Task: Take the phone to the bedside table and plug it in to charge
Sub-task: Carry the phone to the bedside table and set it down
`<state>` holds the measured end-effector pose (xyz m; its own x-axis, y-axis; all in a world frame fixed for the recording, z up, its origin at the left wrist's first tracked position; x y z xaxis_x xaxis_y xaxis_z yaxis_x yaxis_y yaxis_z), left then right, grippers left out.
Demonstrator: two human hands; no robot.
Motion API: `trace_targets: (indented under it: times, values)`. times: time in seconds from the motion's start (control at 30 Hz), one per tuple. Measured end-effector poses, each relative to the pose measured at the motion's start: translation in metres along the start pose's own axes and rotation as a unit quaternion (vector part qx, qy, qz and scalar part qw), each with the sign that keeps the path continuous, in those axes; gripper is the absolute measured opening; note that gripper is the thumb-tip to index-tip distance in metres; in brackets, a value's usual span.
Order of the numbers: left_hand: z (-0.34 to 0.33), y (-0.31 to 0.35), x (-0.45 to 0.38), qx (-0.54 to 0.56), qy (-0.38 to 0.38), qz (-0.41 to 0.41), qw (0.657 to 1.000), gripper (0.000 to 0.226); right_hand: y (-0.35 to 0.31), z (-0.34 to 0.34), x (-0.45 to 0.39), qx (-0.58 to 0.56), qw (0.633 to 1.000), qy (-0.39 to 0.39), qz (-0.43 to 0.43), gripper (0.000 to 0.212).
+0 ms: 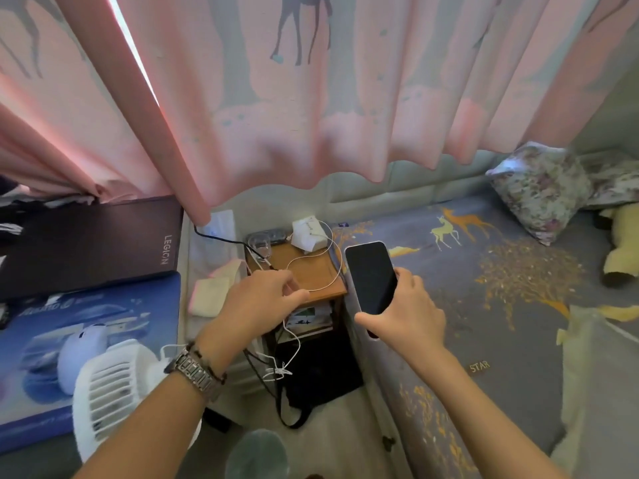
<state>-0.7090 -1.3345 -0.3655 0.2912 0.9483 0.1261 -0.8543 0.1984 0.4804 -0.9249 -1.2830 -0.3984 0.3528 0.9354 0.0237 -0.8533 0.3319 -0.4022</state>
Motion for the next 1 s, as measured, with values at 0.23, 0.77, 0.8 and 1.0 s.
trace_targets:
  times: [0.23,0.77,0.8,1.0]
  values:
    - [-0.024,-0.033,-0.065,0.015,-0.012,0.094,0.995,0.031,-0.006,-0.037,-0.090,0.018,0.998,-0.035,0.041,0.087]
    - [-0.096,-0.103,-0.213,0.014,-0.030,0.235,0.971,0.030,0.011,-0.187,-0.248,0.018,0.984,-0.171,0.046,0.097]
    - [-0.104,-0.110,-0.218,0.018,-0.033,0.238,0.971,0.030,0.011,-0.199,-0.252,0.020,0.983,-0.174,0.045,0.097]
    - [-0.162,-0.159,-0.252,0.060,-0.063,0.255,0.963,0.028,0.010,-0.271,-0.268,0.042,0.979,-0.190,0.054,0.099]
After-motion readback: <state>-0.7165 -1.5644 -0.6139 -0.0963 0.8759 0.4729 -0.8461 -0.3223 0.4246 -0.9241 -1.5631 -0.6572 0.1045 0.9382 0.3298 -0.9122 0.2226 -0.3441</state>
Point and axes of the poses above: each hand's wrist, its own x-axis away from the middle knuckle, its own z-axis out of the back of the hand, y = z × x, the point moved 5 cm from there along -x, towards the middle knuckle, and after that the axes turned 4 degrees about x, right-handed, at the moved point
